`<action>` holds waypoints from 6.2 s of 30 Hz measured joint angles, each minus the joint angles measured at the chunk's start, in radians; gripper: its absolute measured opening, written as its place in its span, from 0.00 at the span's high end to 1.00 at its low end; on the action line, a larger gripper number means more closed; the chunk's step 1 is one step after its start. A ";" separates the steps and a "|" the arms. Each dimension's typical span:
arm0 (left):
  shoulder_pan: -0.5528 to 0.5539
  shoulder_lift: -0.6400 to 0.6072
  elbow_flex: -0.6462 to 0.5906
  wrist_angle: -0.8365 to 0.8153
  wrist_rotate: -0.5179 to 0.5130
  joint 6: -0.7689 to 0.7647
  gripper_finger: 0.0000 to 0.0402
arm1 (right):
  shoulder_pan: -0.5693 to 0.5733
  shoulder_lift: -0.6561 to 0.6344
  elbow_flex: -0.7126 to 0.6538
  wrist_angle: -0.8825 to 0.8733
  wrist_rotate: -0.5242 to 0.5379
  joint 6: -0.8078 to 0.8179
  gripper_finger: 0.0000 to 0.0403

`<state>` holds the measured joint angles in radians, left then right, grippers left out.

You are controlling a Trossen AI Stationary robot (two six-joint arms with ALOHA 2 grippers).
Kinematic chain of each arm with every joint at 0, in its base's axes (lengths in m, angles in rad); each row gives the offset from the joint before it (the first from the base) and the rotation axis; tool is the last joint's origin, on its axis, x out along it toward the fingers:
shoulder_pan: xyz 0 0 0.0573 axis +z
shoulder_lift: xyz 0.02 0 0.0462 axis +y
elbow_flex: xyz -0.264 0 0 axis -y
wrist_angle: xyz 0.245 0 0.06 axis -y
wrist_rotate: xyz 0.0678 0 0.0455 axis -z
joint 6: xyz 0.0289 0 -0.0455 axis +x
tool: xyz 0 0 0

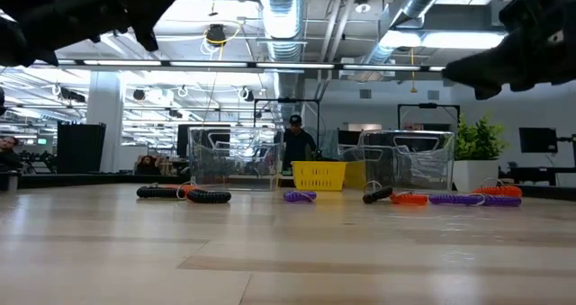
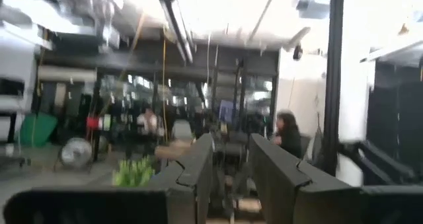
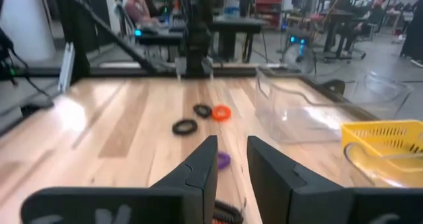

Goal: Sort spring keychains
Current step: Put the right orange spring keychain into the yellow bin

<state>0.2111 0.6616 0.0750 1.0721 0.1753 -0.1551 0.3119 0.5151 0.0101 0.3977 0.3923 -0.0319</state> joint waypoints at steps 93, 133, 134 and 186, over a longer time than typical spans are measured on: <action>-0.310 0.834 0.324 0.024 0.112 0.053 0.75 | 0.013 0.584 0.416 -0.866 -0.079 0.610 0.99; -0.309 0.834 0.324 0.024 0.085 0.054 0.75 | 0.004 0.584 0.512 -0.519 0.632 0.196 1.00; -0.309 0.834 0.324 0.024 0.076 0.054 0.75 | -0.020 0.584 0.512 -0.504 0.632 0.174 1.00; -0.300 0.834 0.323 0.005 0.053 0.097 0.75 | -0.782 1.247 1.162 -0.367 -0.260 0.006 1.00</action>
<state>-0.0887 1.4956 0.3985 1.0775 0.2283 -0.0586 -0.4705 1.7617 1.1717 0.0302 0.1326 -0.0261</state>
